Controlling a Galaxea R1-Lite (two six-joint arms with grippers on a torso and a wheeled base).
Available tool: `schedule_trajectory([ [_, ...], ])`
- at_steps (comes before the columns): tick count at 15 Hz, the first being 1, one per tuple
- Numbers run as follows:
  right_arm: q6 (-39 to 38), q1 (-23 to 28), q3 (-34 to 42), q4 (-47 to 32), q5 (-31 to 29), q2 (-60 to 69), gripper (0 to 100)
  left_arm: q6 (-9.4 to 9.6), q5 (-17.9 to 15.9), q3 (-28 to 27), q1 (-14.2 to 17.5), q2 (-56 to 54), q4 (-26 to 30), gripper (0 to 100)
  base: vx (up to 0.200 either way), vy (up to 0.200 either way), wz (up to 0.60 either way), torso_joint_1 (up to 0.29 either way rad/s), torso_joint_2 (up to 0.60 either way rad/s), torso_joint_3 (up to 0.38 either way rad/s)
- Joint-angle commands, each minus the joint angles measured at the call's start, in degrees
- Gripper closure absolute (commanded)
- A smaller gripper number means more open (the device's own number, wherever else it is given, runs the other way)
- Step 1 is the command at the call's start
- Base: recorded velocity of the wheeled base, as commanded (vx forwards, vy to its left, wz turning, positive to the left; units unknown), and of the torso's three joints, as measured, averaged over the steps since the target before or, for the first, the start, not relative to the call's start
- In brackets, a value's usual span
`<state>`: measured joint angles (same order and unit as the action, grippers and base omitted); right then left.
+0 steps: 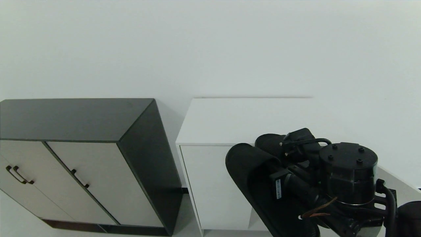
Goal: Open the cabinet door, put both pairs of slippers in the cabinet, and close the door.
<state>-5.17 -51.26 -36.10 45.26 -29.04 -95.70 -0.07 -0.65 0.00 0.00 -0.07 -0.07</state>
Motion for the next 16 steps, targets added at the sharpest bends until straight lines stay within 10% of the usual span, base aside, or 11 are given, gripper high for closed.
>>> schedule_trajectory([
  [1, 0.0, -0.7, 0.0, 0.0, 0.0, 0.1, 100, -0.01, 0.0, 0.0, 0.0, 0.1, 0.0, 100, 0.000, -0.200, 0.00, 0.002, 0.00, 0.002],
  [9, 0.0, -1.0, 0.0, 0.0, 0.0, -0.2, 100, -0.01, -0.1, 0.0, 0.0, 0.1, 0.0, 100, 0.000, -0.200, 0.00, 0.004, 0.00, 0.004],
  [16, -0.4, -1.9, 0.1, 0.1, 0.1, -0.2, 100, -0.01, -0.1, 0.0, 0.0, 0.1, 0.0, 100, 0.000, 0.000, 0.00, 0.000, 0.00, 0.000],
])
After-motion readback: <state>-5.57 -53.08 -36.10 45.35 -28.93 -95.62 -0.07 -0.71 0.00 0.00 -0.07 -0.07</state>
